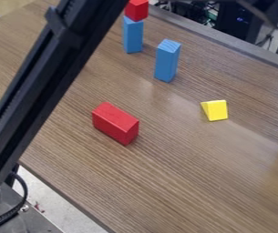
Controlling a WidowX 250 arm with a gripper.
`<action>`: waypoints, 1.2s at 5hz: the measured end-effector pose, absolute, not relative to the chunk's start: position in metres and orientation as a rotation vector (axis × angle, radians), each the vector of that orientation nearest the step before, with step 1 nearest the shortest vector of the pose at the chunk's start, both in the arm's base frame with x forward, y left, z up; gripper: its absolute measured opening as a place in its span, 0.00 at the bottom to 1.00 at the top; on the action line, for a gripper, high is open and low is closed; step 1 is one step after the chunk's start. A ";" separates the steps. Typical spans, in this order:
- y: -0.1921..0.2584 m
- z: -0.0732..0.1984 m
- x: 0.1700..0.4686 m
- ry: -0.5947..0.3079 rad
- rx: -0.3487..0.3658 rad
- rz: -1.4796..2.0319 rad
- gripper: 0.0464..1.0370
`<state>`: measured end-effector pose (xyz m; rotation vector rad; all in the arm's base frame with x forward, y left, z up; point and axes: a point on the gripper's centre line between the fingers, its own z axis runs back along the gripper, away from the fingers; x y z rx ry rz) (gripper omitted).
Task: Put the green cube on the top of standing blue rectangular
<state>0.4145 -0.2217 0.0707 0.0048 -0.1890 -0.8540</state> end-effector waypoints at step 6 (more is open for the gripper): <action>-0.178 0.071 0.410 -0.372 -0.060 -0.580 0.51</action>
